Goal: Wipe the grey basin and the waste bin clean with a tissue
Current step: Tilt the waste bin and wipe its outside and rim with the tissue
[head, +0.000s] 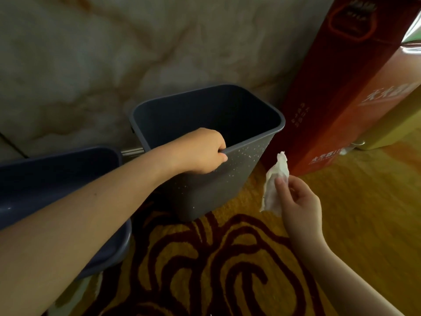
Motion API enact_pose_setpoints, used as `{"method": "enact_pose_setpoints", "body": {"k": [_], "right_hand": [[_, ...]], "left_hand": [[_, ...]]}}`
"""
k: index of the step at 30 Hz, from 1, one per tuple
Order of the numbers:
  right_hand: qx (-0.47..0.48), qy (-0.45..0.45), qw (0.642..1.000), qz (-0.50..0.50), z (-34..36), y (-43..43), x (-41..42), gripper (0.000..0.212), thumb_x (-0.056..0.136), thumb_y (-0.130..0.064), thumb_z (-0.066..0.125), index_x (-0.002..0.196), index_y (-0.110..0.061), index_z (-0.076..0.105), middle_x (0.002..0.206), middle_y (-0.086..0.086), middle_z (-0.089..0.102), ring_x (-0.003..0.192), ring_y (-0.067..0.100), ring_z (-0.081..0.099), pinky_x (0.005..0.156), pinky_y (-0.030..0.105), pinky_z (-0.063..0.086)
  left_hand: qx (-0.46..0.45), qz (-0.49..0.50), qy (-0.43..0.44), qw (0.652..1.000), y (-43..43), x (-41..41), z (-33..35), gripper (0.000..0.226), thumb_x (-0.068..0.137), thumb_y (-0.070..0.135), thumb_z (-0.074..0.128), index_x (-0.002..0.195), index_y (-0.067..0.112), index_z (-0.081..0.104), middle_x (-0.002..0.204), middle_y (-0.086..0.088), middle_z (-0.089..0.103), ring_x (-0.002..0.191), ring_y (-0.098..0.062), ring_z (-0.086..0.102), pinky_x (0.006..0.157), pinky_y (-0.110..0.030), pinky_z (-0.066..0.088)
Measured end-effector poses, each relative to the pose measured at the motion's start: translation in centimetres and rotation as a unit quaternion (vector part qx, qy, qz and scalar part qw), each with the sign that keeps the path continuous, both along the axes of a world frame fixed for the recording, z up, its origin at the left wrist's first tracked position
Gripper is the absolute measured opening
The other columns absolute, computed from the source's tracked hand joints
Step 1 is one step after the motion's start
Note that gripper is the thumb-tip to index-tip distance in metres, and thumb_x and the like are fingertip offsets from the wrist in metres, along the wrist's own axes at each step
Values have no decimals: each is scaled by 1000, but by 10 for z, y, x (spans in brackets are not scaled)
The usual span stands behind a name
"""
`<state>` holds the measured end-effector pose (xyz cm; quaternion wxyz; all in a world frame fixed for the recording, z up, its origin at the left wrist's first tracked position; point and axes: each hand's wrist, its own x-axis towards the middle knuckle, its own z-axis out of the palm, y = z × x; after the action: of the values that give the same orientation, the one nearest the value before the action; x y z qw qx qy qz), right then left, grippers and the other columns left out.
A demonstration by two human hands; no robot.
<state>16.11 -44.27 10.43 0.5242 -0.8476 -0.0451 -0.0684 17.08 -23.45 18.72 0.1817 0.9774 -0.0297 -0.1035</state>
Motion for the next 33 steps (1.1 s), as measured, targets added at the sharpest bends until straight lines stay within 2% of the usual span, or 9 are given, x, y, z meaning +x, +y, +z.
{"method": "enact_pose_setpoints", "body": {"k": [3, 6, 10, 14, 18, 21, 24, 29, 33], "right_hand": [[16, 0, 1000, -8, 3, 2, 5, 4, 90, -29, 55, 89, -28, 59, 80, -5, 64, 70, 9, 60, 59, 24, 49], [-4, -23, 1000, -21, 7, 4, 13, 16, 93, -28, 49, 86, -19, 60, 71, -2, 60, 59, 3, 52, 51, 17, 41], [-113, -151, 981, -35, 30, 2, 27, 27, 96, -22, 44, 82, -8, 63, 75, 2, 62, 63, 3, 52, 57, 12, 37], [-219, -262, 938, -61, 58, 0, 53, 30, 98, -19, 40, 93, -1, 64, 109, 15, 68, 101, 27, 63, 82, 39, 51], [-152, -213, 964, -48, 71, 16, 82, 36, 99, -22, 40, 76, -2, 59, 70, 15, 58, 52, -1, 39, 48, 24, 31], [-111, -187, 976, -19, 68, 36, 91, 36, 98, -28, 43, 76, -8, 62, 58, 1, 53, 50, 15, 47, 52, 32, 33], [-118, -143, 981, 57, 57, 62, 82, 26, 96, -22, 47, 107, -10, 66, 95, 5, 70, 95, 18, 62, 76, 26, 38], [-154, -133, 951, 233, 24, 92, 55, 34, 99, -13, 38, 128, 0, 50, 143, 17, 42, 134, 26, 32, 100, 1, 6], [-309, -201, 907, 207, 4, 90, 67, 45, 99, -23, 32, 143, -14, 28, 154, 3, 22, 143, 18, 14, 117, 31, 11]], "left_hand": [[31, 10, -75, 997, -12, -7, -10, 22, 92, 14, 43, 71, 14, 49, 65, 0, 49, 54, -14, 47, 46, -22, 34], [37, 28, -158, 986, -20, -12, -15, 33, 90, 4, 42, 63, 20, 33, 59, 1, 44, 48, -12, 43, 41, -23, 28], [8, 64, -188, 980, -7, -3, -1, 14, 90, 7, 42, 82, 6, 53, 65, -1, 48, 55, -16, 45, 46, -28, 32], [-37, 93, -198, 975, 8, 6, 18, 26, 92, 16, 44, 95, -2, 62, 90, -16, 64, 82, -30, 56, 65, -33, 36], [-145, 155, -176, 961, 18, 8, 20, 26, 92, 16, 46, 99, 2, 67, 92, -12, 66, 83, -22, 57, 62, -24, 30], [-251, 186, -125, 942, 22, 6, 7, 25, 92, 15, 47, 93, 4, 69, 78, -6, 66, 69, -13, 56, 64, -25, 40], [-332, 195, -70, 920, 25, 4, -10, 24, 92, 11, 47, 94, 0, 69, 75, -5, 65, 63, -10, 57, 66, -25, 45], [-329, 204, -58, 920, 37, -1, -31, 22, 91, 9, 48, 94, 2, 69, 78, -7, 66, 63, -10, 57, 53, -11, 45], [-313, 198, -73, 926, 42, -1, -38, 24, 93, 12, 46, 95, 4, 69, 83, -7, 67, 70, -13, 59, 63, -20, 46]]}}
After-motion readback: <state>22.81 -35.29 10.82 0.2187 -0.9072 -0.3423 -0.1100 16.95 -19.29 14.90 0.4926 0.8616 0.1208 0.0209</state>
